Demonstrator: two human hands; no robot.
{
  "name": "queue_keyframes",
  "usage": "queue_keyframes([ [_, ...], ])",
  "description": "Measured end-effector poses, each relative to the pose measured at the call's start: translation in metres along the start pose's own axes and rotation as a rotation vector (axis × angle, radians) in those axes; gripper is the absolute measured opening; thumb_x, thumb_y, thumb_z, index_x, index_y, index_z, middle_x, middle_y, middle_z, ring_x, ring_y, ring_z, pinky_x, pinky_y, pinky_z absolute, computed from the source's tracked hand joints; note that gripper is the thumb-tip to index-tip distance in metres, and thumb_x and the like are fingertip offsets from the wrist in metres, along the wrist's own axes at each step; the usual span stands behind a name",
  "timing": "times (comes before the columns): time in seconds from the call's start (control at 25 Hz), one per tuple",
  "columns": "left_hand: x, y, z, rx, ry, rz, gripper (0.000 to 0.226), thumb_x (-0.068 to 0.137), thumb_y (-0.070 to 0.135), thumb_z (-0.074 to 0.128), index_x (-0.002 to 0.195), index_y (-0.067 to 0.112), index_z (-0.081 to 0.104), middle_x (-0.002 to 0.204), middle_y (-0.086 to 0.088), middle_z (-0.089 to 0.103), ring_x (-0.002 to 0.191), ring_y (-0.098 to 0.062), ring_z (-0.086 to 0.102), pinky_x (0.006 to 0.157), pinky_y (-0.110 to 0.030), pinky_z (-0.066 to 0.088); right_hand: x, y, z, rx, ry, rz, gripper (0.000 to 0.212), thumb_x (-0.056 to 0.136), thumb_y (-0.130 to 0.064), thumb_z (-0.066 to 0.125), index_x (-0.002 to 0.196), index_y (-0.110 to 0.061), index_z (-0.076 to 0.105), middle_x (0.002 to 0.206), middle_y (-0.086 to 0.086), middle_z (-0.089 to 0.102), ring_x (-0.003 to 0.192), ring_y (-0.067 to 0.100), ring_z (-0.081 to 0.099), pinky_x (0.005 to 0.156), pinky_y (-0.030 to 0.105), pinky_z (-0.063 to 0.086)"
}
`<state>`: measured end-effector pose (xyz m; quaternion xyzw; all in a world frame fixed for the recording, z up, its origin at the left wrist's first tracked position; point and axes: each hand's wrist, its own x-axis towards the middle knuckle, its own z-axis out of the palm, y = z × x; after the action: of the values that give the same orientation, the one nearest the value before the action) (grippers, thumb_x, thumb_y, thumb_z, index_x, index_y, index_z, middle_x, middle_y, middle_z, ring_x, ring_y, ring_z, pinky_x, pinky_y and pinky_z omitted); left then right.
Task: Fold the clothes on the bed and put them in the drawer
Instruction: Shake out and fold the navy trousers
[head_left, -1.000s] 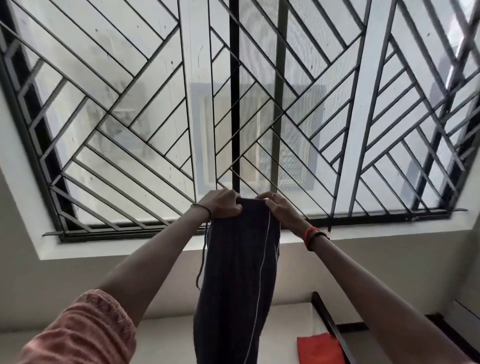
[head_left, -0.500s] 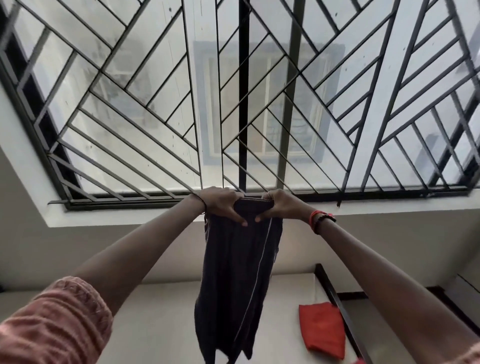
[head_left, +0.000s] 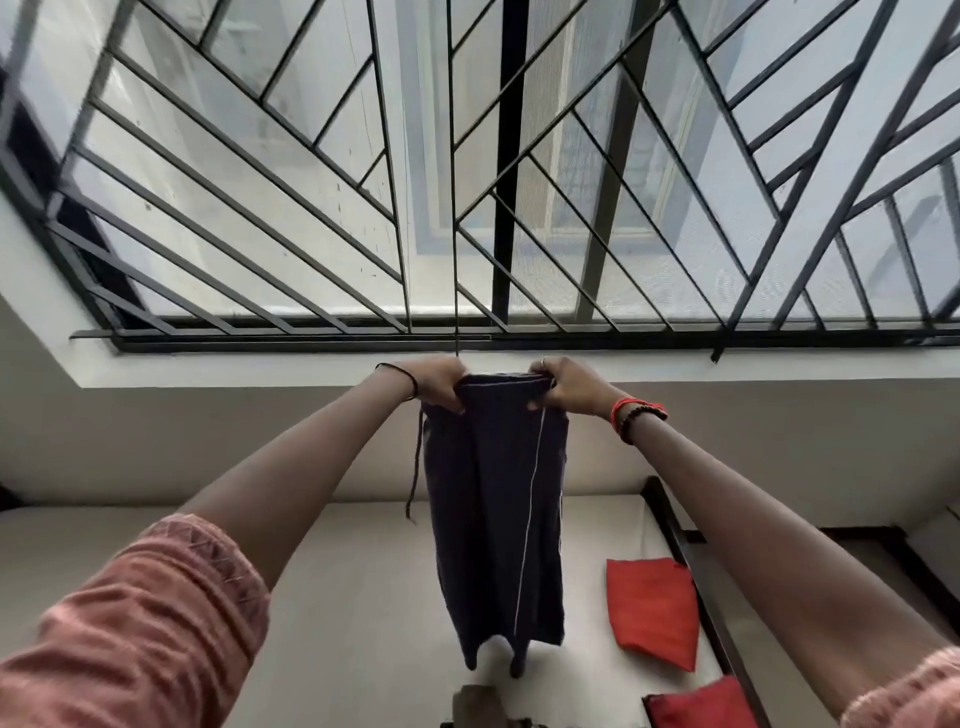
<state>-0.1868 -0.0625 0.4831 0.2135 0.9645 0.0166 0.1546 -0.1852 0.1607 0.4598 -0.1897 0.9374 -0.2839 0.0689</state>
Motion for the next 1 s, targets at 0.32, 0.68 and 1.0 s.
queue_keyframes([
  [0.32,0.038,-0.006,-0.048,0.318,0.546,-0.115,0.03,0.092,0.012,0.041,0.12,0.013,0.051,0.107,-0.016,0.065,0.097,-0.038,0.063,0.067,-0.038,0.043,0.057,-0.001,-0.03,0.019,0.482,-0.053,0.025,0.08,-0.001,0.064,0.104,-0.011,0.064,0.097,0.01,0.066,0.089,0.023,0.061,0.074,0.023,0.038],
  [0.68,-0.012,-0.015,0.078,0.225,0.303,-0.076,0.018,0.093,0.021,0.045,0.108,0.013,0.05,0.107,-0.009,0.067,0.097,-0.031,0.065,0.069,-0.038,0.048,-0.002,0.009,0.074,0.018,0.135,0.083,0.032,0.079,0.001,0.054,0.098,-0.022,0.063,0.082,0.005,0.07,0.075,0.023,0.07,0.066,0.029,0.055],
  [1.0,-0.09,-0.018,0.305,0.027,-0.3,-0.113,0.03,0.096,0.03,0.046,0.122,0.016,0.05,0.122,-0.014,0.059,0.11,-0.033,0.056,0.083,-0.038,0.044,-0.108,0.049,0.3,-0.021,-0.349,0.215,0.03,0.078,-0.029,0.067,0.106,-0.026,0.056,0.108,0.007,0.068,0.1,0.03,0.065,0.078,0.034,0.05],
])
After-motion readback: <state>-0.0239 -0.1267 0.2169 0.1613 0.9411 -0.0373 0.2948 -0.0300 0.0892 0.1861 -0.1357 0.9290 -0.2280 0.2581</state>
